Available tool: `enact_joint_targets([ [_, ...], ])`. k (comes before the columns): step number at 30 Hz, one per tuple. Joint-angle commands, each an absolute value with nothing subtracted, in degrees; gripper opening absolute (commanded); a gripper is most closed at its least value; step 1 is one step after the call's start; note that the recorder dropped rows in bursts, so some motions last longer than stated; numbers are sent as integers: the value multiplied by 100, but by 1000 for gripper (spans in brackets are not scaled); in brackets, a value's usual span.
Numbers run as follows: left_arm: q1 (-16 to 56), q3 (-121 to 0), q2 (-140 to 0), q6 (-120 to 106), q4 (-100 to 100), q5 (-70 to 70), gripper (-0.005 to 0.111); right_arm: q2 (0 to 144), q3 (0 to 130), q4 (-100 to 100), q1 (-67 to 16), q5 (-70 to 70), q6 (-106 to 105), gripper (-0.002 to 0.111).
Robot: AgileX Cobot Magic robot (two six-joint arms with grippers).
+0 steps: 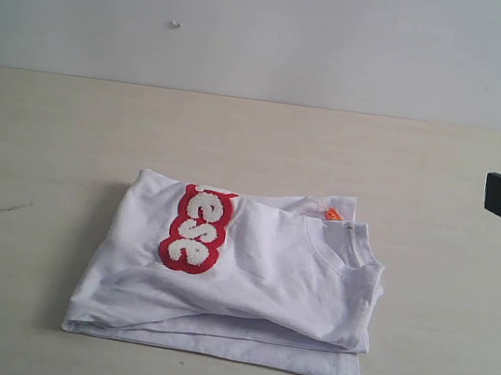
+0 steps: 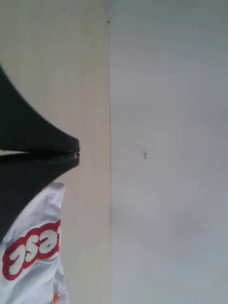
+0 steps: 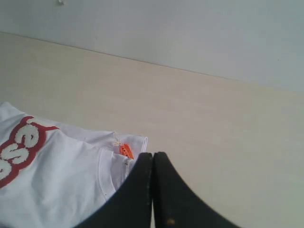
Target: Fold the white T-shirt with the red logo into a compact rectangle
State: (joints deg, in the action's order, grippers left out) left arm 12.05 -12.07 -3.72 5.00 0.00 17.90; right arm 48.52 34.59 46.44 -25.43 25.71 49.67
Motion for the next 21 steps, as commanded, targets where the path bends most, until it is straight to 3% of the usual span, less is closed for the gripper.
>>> enact_joint_targets([
  [1,1189,-827,-183,950,-424,1806,0,4830,3423,4643,-2534,2555,4962,0],
  [21,1189,-71,0,950,-430,1780,0,4830,3423,4643,-2534,2555,4962,0],
])
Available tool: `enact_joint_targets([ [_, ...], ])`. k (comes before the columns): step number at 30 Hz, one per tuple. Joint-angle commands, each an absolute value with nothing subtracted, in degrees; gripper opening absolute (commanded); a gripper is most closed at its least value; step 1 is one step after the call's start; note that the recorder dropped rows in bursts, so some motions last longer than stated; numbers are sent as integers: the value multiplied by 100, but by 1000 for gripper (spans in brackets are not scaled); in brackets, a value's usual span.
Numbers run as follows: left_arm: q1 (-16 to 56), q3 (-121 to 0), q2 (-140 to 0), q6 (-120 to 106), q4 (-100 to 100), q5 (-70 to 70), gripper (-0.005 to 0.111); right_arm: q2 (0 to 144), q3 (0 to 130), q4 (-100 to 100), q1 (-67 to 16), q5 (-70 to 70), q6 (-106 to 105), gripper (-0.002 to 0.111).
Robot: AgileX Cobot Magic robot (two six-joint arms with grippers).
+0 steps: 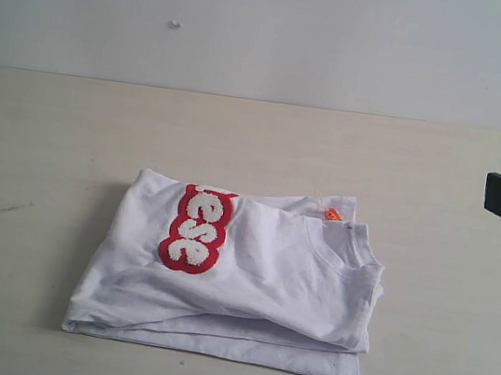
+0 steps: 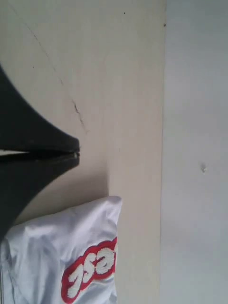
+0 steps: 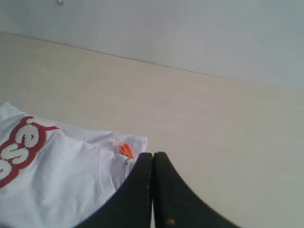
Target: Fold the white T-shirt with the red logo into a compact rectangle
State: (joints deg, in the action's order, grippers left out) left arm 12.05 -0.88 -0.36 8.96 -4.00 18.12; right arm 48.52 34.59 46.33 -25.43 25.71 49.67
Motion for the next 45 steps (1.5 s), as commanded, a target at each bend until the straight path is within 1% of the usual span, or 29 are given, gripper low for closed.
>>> enact_joint_targets([
  [1,1189,-71,0,950,-430,1780,0,4830,3423,4643,-2534,2555,4962,0],
  [5,1096,-71,0,939,-430,1816,0,4830,3423,4643,-2534,2555,4962,0],
  [12,376,-71,0,951,-208,2002,0,4830,3423,4643,-2534,2555,4962,0],
  [17,114,-62,0,951,-198,2231,0,4830,3423,4643,-2534,2555,4962,0],
  [28,114,0,0,902,-232,2061,0,4830,3423,4643,-2534,2555,4962,0],
  [39,114,0,0,0,74,2036,0,4830,3423,4643,-2534,2555,4962,0],
  [45,114,0,0,64,86,2036,0,4830,3423,4643,-2534,2555,4962,0],
])
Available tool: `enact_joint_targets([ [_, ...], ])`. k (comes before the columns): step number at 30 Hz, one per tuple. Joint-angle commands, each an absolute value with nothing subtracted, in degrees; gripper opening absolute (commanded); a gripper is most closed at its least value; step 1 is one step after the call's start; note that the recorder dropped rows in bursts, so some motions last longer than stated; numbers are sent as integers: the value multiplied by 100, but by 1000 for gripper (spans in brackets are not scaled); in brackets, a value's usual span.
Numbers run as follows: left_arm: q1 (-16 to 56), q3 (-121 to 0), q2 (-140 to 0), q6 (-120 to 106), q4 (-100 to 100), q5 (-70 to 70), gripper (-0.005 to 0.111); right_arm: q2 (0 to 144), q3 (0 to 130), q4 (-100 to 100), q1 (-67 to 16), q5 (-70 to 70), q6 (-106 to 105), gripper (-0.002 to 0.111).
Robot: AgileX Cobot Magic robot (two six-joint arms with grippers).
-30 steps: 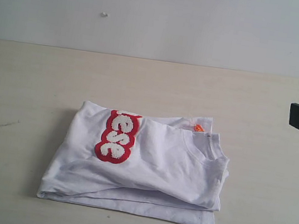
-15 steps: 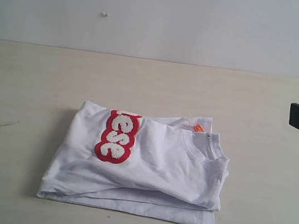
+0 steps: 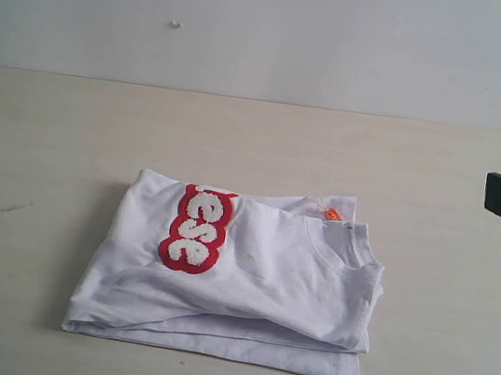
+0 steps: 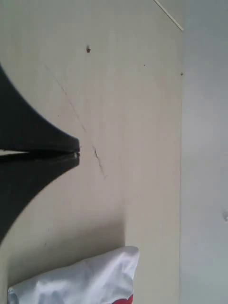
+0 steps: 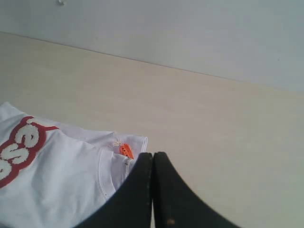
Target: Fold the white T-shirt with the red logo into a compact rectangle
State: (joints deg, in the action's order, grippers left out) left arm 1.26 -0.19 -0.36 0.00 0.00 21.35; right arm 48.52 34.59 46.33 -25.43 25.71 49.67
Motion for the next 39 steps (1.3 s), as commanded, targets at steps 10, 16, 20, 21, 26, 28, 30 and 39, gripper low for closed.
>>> enact_joint_targets([
  [10,114,0,0,62,86,2036,0,4830,3423,4643,-2534,2555,4962,0],
  [16,114,0,0,62,86,2036,0,4830,3423,4643,-2534,2555,4962,0],
  [20,114,0,0,62,86,2036,0,4830,3423,4643,-2534,2555,4962,0],
  [21,114,0,0,62,86,2036,0,4830,3423,4643,-2534,2555,4962,0],
  [26,114,0,0,62,86,2036,0,4830,3423,4643,-2534,2555,4962,0],
  [28,114,0,0,62,86,2036,0,4830,3423,4643,-2534,2555,4962,0],
  [30,114,0,0,62,86,2036,0,4830,3423,4643,-2534,2555,4962,0],
  [39,114,0,0,62,86,2036,0,4706,3423,4656,-2534,2496,4920,0],
])
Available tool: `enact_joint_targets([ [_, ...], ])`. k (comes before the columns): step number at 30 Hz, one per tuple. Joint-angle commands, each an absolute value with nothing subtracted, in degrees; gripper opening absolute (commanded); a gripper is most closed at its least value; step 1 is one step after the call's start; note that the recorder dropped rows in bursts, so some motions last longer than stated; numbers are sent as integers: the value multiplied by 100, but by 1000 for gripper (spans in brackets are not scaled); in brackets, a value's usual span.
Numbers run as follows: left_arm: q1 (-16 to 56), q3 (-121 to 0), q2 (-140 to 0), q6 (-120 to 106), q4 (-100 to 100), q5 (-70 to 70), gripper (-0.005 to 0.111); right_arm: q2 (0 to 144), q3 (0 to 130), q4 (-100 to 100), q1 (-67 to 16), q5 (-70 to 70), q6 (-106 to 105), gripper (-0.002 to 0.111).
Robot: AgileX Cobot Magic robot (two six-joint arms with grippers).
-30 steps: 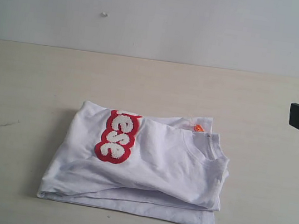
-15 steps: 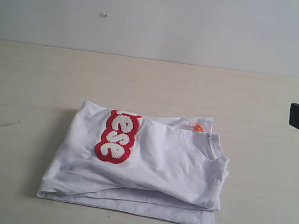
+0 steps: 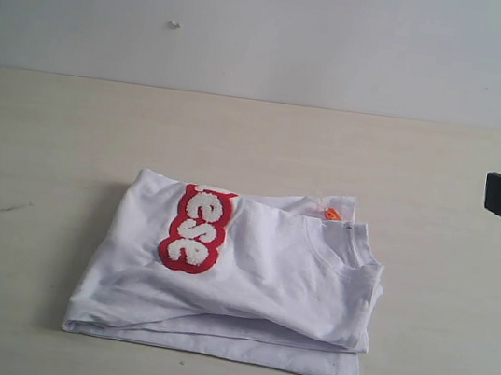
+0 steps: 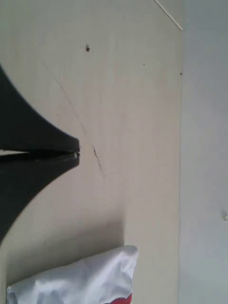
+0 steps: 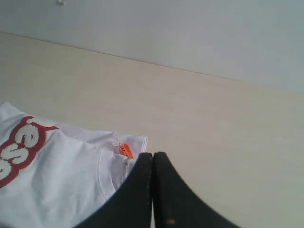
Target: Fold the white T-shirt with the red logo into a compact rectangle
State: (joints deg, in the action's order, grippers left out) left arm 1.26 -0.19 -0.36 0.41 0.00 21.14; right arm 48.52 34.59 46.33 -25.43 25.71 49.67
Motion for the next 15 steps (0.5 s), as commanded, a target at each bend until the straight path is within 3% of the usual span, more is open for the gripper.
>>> enact_joint_targets([
  [1,114,0,0,62,86,2036,0,4649,3423,4694,-2534,2584,4791,0],
  [7,114,0,0,62,86,2036,0,4189,3423,4585,-1986,2816,4689,0],
  [15,114,0,0,62,86,2036,0,3596,2857,4441,-1181,1833,4604,0],
])
